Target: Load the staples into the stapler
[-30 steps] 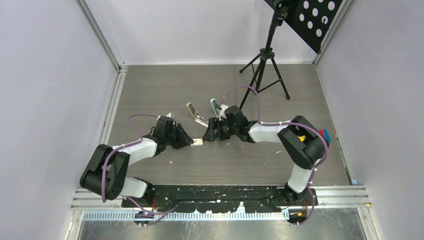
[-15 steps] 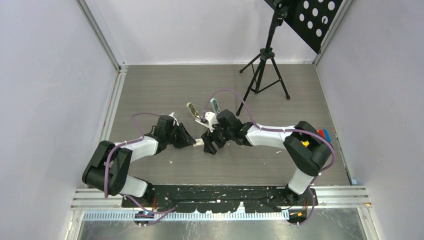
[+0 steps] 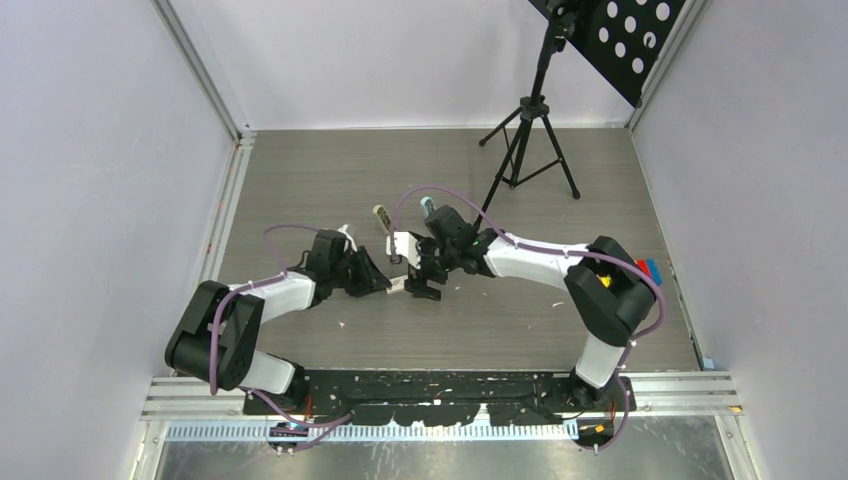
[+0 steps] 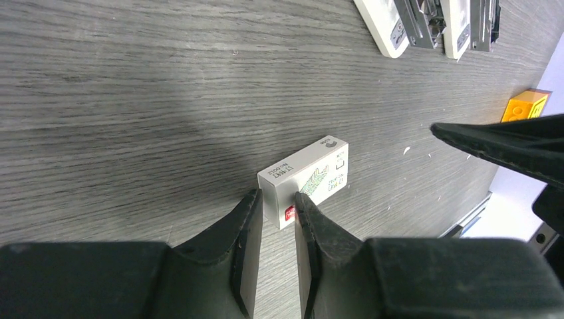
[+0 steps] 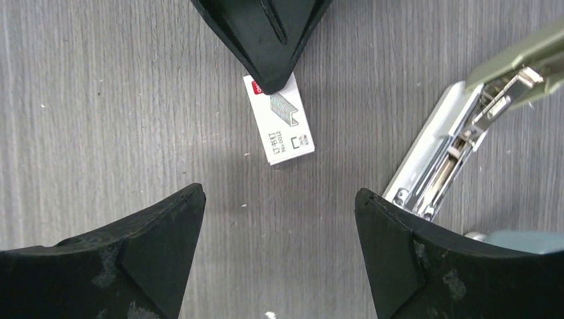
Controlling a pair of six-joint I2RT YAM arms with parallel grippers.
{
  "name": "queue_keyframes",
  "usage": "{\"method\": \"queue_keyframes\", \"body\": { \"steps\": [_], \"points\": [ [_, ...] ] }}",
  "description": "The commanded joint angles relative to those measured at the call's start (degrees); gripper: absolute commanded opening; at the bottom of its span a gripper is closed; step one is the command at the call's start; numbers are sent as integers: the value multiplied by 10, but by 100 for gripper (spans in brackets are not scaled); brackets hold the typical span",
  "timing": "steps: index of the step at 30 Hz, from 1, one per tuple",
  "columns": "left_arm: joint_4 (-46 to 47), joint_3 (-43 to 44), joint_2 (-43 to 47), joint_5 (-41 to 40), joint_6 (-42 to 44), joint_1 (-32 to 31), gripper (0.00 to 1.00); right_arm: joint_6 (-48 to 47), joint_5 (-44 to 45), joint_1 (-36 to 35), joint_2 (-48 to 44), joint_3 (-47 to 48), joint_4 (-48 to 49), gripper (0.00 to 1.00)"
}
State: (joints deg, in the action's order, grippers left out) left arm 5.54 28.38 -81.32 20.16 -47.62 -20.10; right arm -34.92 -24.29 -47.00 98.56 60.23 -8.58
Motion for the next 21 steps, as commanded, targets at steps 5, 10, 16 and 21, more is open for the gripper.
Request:
{"method": "queue_keyframes", "body": {
  "steps": [5, 10, 16, 21],
  "points": [
    [14, 7, 14, 13, 4, 12, 27, -117, -53, 3, 71, 86, -65, 86],
    [25, 1, 18, 17, -2, 15, 28, -124, -56, 3, 91, 96, -64, 86],
    [66, -18, 11, 35, -33, 26, 28, -129, -71, 3, 118, 115, -65, 84],
    [87, -38, 20, 30, -59, 30, 29, -131, -84, 3, 138, 138, -78, 82]
  ]
}}
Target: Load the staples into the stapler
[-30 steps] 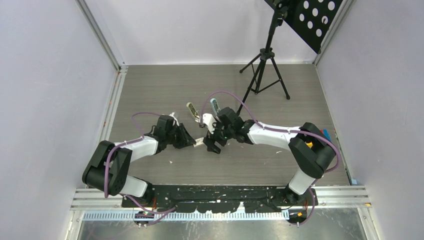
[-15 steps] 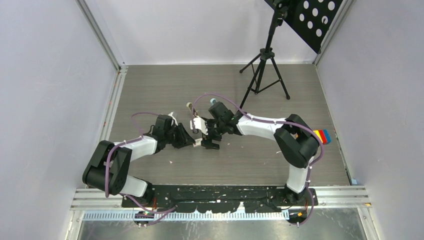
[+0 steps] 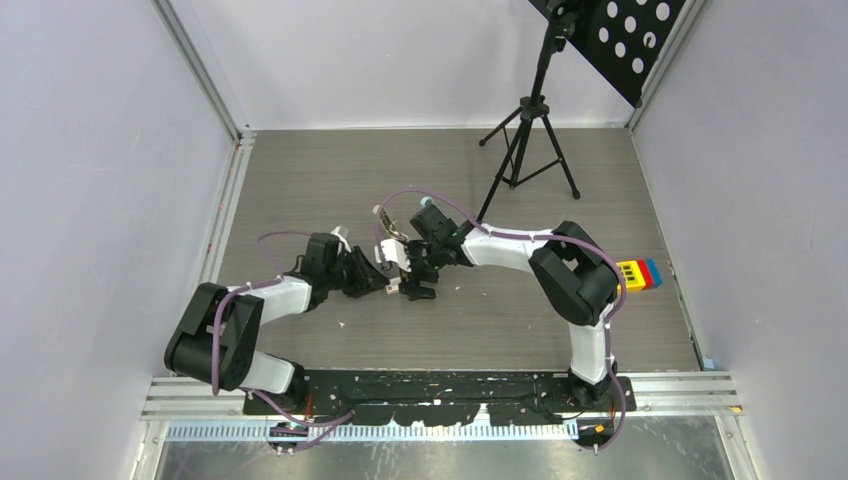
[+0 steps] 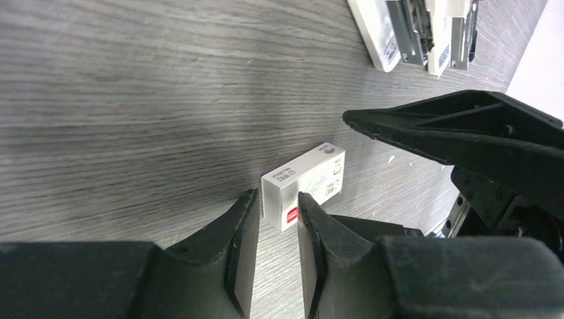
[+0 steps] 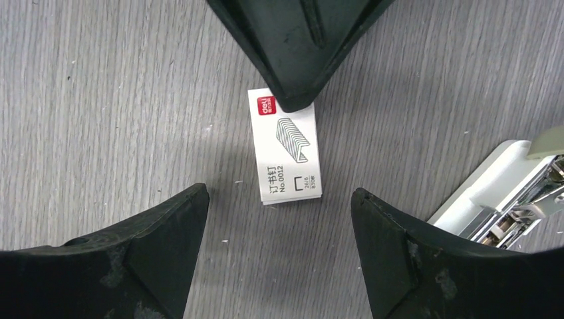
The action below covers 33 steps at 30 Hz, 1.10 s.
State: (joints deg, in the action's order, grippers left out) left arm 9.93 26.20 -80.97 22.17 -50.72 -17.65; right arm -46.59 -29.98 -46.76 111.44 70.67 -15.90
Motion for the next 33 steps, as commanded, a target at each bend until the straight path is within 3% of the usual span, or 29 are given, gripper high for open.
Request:
{"method": "queue_keyframes", "body": {
  "steps": [1, 7, 20, 33],
  "points": [
    [47, -20, 18, 10, -33, 6, 29, -16, -28, 0, 14, 37, -7, 82],
    [81, -48, 24, 0, -70, 6, 30, -16, -29, 0, 43, 76, -54, 72],
    [211, -98, -1, -8, -163, 7, 28, 1, -23, -6, 41, 62, -45, 59],
    [201, -107, 25, -33, -164, 8, 26, 23, -17, -8, 38, 57, -39, 42]
  ]
}}
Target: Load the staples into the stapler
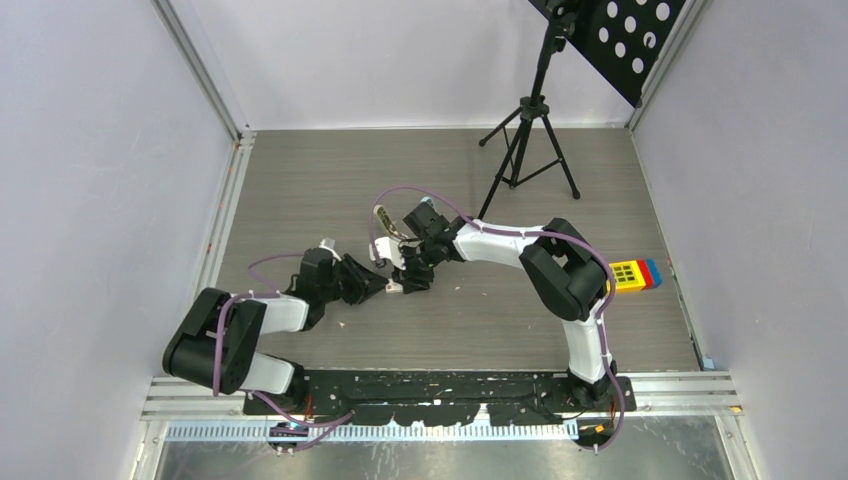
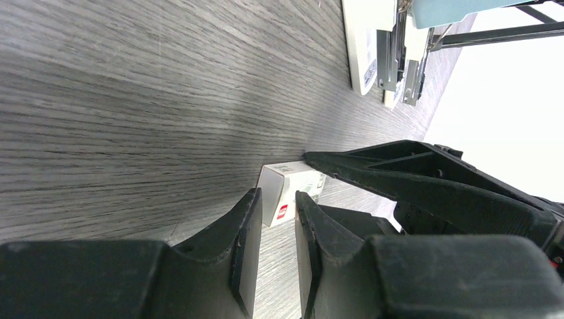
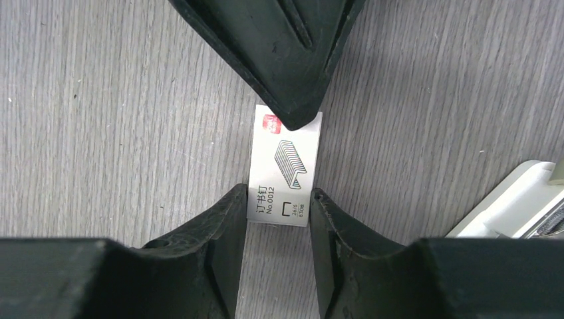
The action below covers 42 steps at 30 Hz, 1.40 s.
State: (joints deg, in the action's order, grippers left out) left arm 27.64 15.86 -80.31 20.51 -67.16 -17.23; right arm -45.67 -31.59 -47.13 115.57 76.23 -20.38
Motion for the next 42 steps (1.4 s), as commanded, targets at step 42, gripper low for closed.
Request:
{"method": "queue_keyframes", "body": {
  "steps": [42],
  "points": [
    [208, 13, -142, 105, -49, -3, 11, 43, 13, -13, -20, -30, 58, 47]
  ]
}}
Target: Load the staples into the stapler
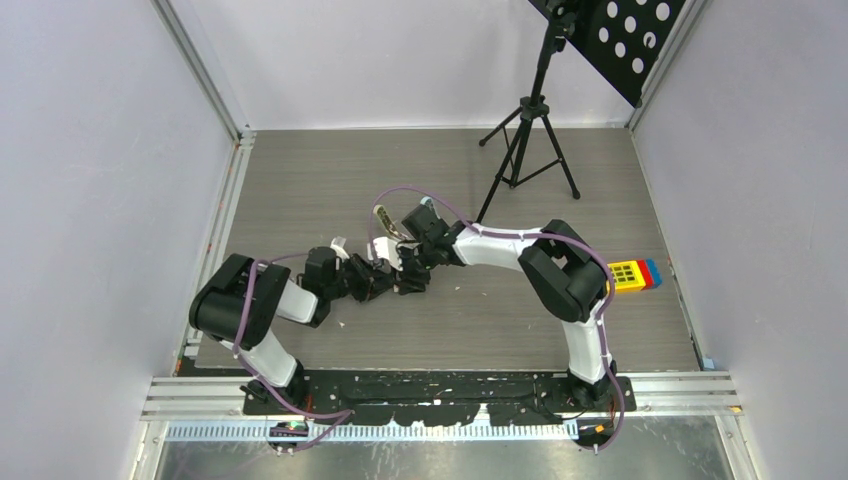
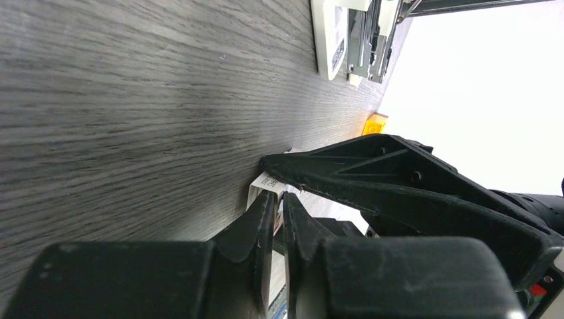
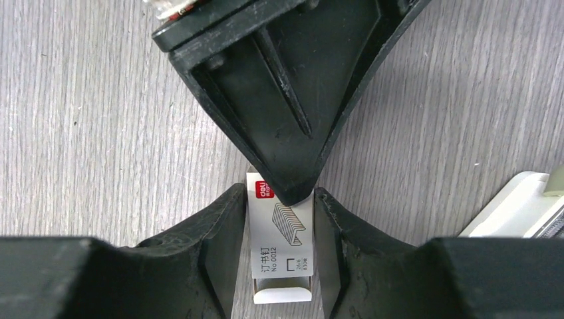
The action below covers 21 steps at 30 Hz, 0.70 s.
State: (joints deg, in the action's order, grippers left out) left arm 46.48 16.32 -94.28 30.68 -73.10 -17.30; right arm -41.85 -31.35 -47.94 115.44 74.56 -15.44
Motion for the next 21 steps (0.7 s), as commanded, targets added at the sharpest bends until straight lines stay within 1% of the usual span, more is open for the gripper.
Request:
{"method": "queue_keyframes", "body": {
  "steps": [1, 3, 7, 9, 11, 13, 15, 16, 17, 19, 21],
  "points": [
    [13, 8, -2, 2, 14, -3, 10, 7, 12, -4, -23, -17, 10, 48],
    [2, 7, -2, -1, 21, -3, 8, 14, 14, -3, -36, -22, 12, 52],
    [-18, 10, 1, -5, 34, -3, 8, 53, 24, -3, -68, -40, 38, 58],
    [-29, 13, 5, -6, 40, -2, 7, 77, 38, -3, -84, -47, 46, 61],
    [-44, 15, 11, -7, 49, -3, 4, 121, 55, -3, -101, -51, 51, 62],
    [-58, 18, 16, -6, 57, -3, 0, 180, 81, -3, -121, -61, 70, 62],
    [-70, 22, 22, -5, 66, -3, 0, 256, 124, -2, -148, -78, 99, 62],
    [-79, 23, 24, -3, 71, -3, 0, 300, 160, -3, -160, -84, 106, 62],
    [-87, 26, 29, -1, 77, -3, 0, 349, 218, -3, -170, -85, 106, 62],
    [-104, 29, 36, 1, 86, -3, 0, 447, 288, -3, -186, -76, 82, 62],
    [-115, 31, 43, 2, 93, -3, 0, 531, 333, -5, -193, -66, 35, 62]
  ]
}}
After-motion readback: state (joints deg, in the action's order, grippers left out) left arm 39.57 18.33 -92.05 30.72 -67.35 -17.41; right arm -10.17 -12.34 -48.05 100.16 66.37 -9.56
